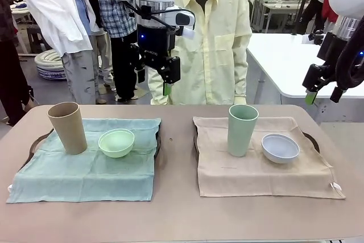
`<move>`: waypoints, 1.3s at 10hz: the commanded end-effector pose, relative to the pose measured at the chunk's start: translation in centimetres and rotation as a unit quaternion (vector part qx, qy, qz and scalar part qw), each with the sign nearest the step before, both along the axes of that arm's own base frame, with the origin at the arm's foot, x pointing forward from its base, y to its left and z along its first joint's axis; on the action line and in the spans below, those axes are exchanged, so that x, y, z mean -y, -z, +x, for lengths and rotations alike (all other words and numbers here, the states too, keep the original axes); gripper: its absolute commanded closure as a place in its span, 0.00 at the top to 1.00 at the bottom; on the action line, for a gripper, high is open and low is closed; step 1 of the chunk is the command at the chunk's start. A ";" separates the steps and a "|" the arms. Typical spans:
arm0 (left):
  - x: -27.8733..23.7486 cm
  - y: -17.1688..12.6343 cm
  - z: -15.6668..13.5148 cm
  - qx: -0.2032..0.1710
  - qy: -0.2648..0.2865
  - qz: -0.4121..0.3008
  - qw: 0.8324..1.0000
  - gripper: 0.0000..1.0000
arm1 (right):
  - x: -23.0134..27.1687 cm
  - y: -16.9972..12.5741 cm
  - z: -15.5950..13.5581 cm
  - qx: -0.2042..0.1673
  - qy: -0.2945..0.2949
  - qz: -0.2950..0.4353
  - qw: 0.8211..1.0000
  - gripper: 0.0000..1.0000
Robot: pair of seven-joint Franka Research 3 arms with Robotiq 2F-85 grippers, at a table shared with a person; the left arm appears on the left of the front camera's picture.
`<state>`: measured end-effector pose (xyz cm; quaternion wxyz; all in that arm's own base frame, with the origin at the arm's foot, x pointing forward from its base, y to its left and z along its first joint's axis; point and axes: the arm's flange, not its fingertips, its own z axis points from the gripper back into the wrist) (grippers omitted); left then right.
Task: Set up a tray with a mat and arrange the tableware.
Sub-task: Place the Picnic Bowl and Reusable plastic cup back onto the Handle tray in front of the human's position.
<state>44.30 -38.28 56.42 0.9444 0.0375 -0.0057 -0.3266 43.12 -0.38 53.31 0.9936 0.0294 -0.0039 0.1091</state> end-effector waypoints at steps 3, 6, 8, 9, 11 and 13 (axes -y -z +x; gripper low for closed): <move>-0.2 0.0 -0.2 0.005 -0.004 0.008 1.000 1.00 | 0.1 0.0 0.0 0.008 -0.010 0.000 1.000 0.88; -6.1 -2.0 0.3 -0.006 -0.031 -0.028 0.999 1.00 | 1.4 -0.2 0.1 -0.003 0.003 0.004 1.000 0.89; -12.2 -3.1 -0.1 -0.014 -0.049 -0.060 0.997 1.00 | 3.0 -1.4 0.2 -0.006 0.024 0.032 0.999 0.89; -15.0 -3.6 -0.4 -0.025 -0.060 -0.088 0.994 1.00 | 4.4 -2.1 0.2 -0.015 0.035 0.058 0.998 0.89; -20.8 -4.1 -1.0 -0.035 -0.077 -0.151 0.985 1.00 | 8.5 -3.5 -0.1 -0.030 0.064 0.121 0.990 0.89; -26.5 -3.4 -1.4 -0.034 -0.109 -0.228 0.967 1.00 | 12.2 -3.7 -0.9 -0.048 0.086 0.185 0.978 0.89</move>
